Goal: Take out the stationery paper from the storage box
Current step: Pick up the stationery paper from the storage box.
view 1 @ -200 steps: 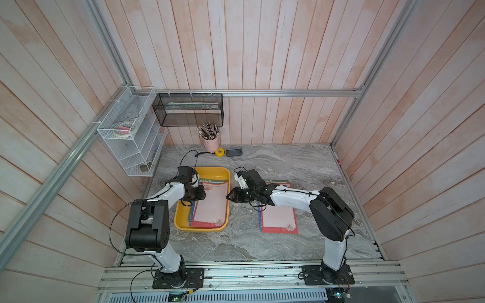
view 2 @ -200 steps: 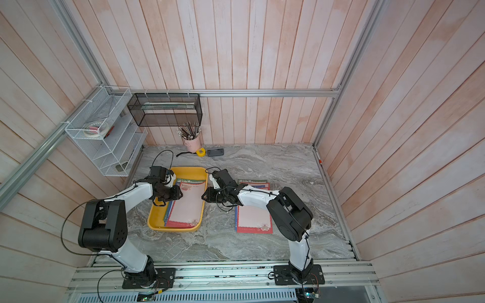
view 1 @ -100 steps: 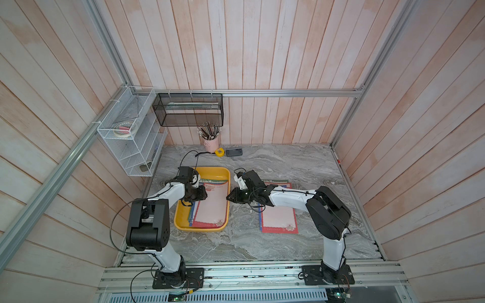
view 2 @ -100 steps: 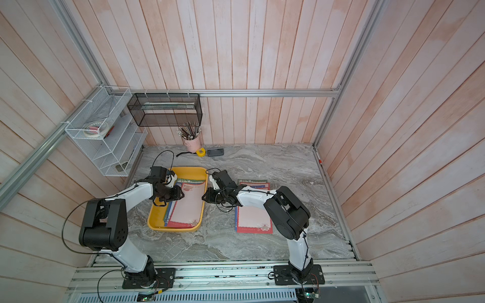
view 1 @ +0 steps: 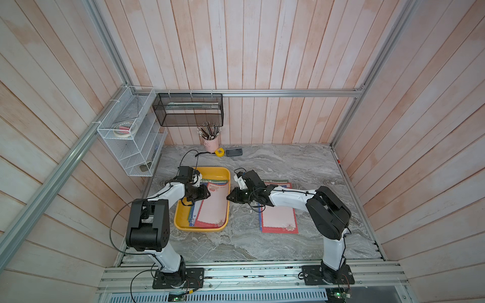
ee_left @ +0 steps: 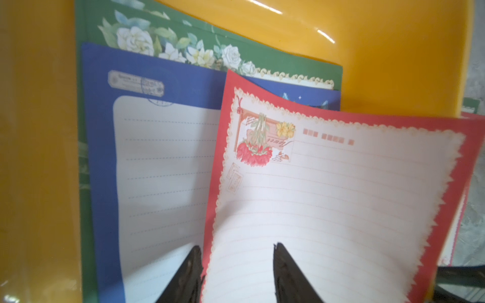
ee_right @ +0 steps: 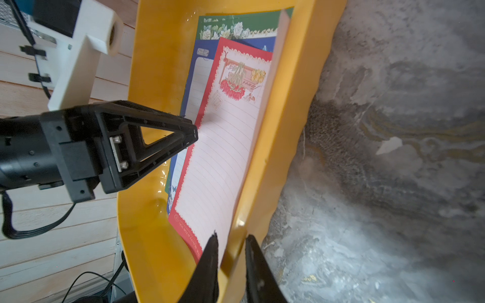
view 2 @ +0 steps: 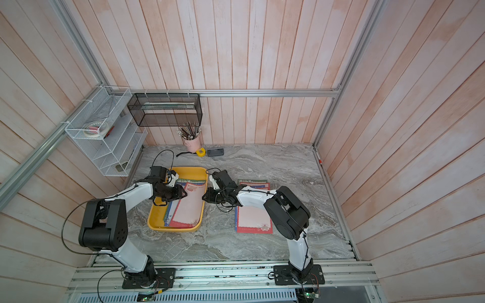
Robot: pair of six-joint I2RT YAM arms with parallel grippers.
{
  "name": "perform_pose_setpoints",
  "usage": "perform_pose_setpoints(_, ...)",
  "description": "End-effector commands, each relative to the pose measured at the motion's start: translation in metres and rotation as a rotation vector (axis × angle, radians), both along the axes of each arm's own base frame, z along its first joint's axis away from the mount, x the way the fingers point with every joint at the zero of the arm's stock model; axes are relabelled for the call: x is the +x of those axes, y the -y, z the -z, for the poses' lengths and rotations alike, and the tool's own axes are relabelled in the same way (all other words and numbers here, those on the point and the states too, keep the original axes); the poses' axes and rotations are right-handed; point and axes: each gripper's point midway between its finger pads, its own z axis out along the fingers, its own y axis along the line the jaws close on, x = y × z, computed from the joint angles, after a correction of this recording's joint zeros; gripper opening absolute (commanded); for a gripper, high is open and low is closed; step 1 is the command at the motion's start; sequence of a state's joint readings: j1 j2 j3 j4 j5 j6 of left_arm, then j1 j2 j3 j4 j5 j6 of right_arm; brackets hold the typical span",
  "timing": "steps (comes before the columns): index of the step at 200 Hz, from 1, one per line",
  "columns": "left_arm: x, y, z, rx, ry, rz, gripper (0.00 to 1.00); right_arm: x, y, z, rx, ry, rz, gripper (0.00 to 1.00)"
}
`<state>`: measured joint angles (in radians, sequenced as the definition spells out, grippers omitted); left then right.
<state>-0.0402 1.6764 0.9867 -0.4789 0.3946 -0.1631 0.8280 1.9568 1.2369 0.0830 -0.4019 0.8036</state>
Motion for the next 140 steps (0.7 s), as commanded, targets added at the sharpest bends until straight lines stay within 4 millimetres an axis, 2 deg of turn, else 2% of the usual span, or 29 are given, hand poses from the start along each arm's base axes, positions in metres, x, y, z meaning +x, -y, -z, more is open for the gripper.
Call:
perform_pose_setpoints(1,0.000,0.001,-0.001,-0.019,0.004,-0.009,0.46,0.003,0.004,0.007,-0.007,-0.002,0.015,0.21)
perform_pose_setpoints(26,0.001,-0.006,0.011,0.023,-0.026,-0.020,0.49,0.004,0.003,0.005,-0.002,-0.001,0.014,0.22)
perform_pose_setpoints(61,0.000,-0.014,0.025,0.073,-0.054,-0.025,0.56,0.002,0.002,0.005,0.000,-0.006,0.007,0.22)
perform_pose_setpoints(86,-0.002,-0.016,0.032,0.083,-0.074,-0.024,0.57,0.002,0.002,0.005,0.003,-0.007,0.003,0.22)
perform_pose_setpoints(114,-0.002,-0.011,0.032,0.056,-0.086,-0.014,0.57,0.002,0.002,0.006,0.006,-0.010,0.003,0.22)
perform_pose_setpoints(140,-0.001,-0.004,0.024,0.017,-0.068,0.000,0.53,0.002,0.000,0.005,0.013,-0.010,0.002,0.21)
